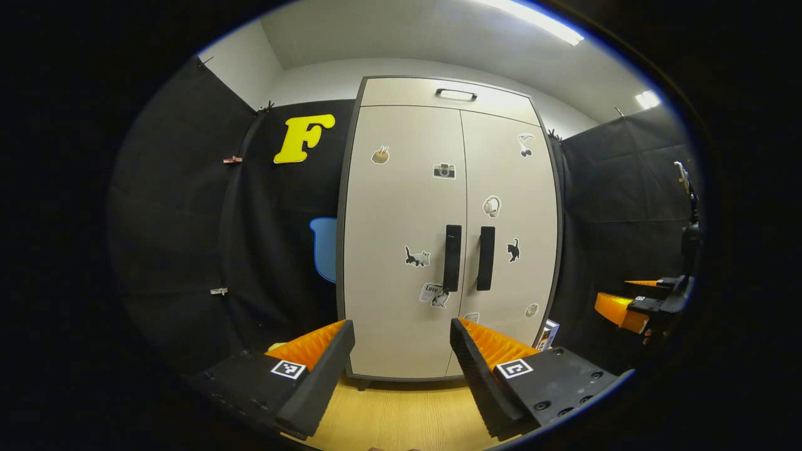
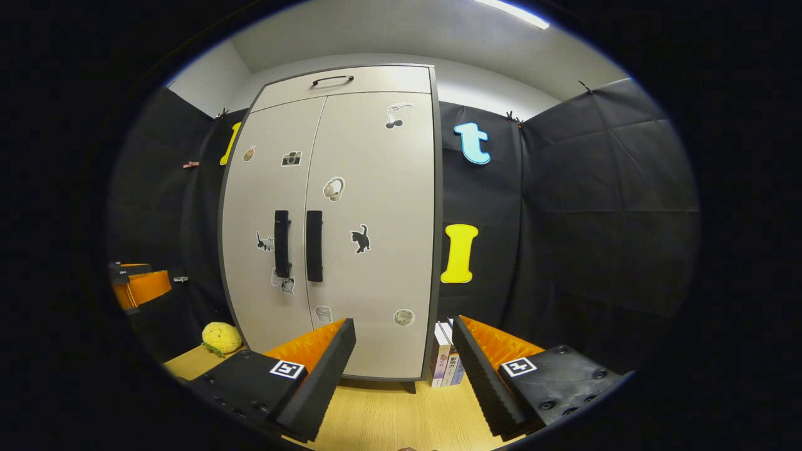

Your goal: Open the right door of the double-door shoe cabinet with the right hand, and open the left door with the left hand.

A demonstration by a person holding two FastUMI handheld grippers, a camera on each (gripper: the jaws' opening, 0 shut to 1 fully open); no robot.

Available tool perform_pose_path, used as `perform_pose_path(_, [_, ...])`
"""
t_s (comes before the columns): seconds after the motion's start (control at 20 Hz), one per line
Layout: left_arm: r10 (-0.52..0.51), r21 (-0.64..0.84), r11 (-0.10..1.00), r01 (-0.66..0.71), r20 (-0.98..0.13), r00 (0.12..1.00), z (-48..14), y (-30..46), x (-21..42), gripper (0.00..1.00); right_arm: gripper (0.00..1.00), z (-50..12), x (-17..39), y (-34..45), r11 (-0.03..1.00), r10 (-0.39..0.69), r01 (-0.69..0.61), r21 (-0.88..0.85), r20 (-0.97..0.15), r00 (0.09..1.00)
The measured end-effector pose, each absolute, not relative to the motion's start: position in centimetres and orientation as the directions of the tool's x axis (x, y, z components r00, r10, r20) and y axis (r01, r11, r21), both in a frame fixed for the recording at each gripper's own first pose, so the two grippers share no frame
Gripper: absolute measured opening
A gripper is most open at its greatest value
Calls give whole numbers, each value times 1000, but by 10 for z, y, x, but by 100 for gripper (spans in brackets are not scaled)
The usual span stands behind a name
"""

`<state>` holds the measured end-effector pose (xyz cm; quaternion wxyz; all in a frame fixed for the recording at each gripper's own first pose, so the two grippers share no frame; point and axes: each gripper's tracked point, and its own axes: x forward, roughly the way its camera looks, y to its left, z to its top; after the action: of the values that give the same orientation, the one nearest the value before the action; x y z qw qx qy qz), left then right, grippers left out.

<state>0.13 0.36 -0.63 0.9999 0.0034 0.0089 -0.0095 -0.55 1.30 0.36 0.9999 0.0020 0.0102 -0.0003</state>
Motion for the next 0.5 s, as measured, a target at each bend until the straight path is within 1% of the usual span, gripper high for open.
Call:
perform_pose_path(0.3, [-36, 17, 999, 37, -18, 999, -8, 8, 0, 95, 98, 10, -8, 24, 1000, -2, 2, -3, -23, 1000])
perform_pose_path(0.5, [-54, 11, 998, 55, -24, 998, -11, 13, -3, 94, 98, 26, 2, 38, 1000, 5, -5, 9, -9, 1000])
